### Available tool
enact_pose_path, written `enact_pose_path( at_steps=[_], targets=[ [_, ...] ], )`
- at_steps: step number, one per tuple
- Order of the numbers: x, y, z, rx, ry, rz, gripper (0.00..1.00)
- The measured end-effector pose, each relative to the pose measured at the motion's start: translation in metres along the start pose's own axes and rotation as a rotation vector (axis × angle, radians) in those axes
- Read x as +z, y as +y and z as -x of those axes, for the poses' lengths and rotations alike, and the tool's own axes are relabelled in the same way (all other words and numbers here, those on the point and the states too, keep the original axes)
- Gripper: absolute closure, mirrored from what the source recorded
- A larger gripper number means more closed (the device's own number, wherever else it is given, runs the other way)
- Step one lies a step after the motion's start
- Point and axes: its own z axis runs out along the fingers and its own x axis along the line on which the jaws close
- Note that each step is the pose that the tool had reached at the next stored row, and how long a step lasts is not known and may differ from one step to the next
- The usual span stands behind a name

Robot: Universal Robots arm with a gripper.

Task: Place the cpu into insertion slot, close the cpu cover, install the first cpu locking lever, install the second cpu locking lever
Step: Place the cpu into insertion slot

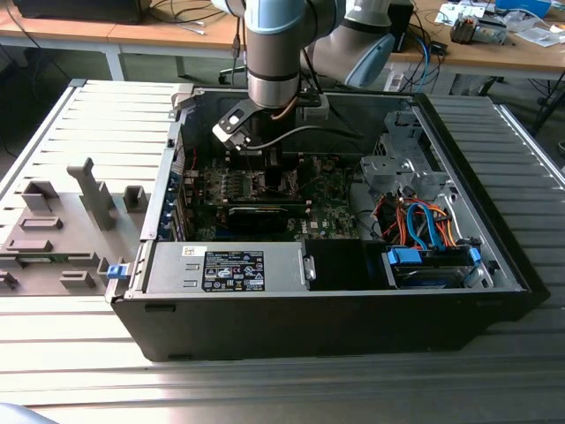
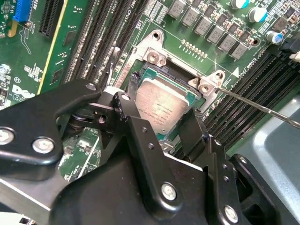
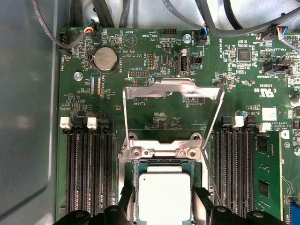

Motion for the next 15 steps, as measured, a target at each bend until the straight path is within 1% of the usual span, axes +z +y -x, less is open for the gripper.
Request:
enact_pose_path(
  at_steps=[4, 5, 6, 7, 8, 9, 10, 12, 13, 14, 15],
  targets=[
    [-0.0003, 0.0000, 0.0000, 0.001, 0.0001, 0.0000, 0.38],
    [-0.0017, 0.0001, 0.0001, 0.001, 0.0001, 0.0000, 0.38],
    [-0.0034, 0.0001, 0.0002, 0.001, 0.0000, 0.0000, 0.38],
    [-0.0103, 0.0003, 0.0005, 0.001, 0.0002, 0.0000, 0.38],
    [-0.0147, 0.0004, 0.0004, 0.001, 0.0000, -0.0001, 0.38],
    [-0.0172, 0.0005, -0.0003, 0.002, 0.0001, 0.0000, 0.38],
    [-0.0176, 0.0006, -0.0025, 0.001, 0.0003, 0.0000, 0.38],
    [-0.0178, 0.0011, -0.0031, 0.001, 0.0000, -0.0005, 0.40],
    [-0.0178, 0.0014, -0.0031, 0.001, -0.0008, -0.0010, 0.46],
    [-0.0178, 0.0014, -0.0031, 0.001, -0.0013, -0.0012, 0.59],
    [-0.0179, 0.0014, -0.0031, 0.001, -0.0015, -0.0012, 0.65]
  ],
)
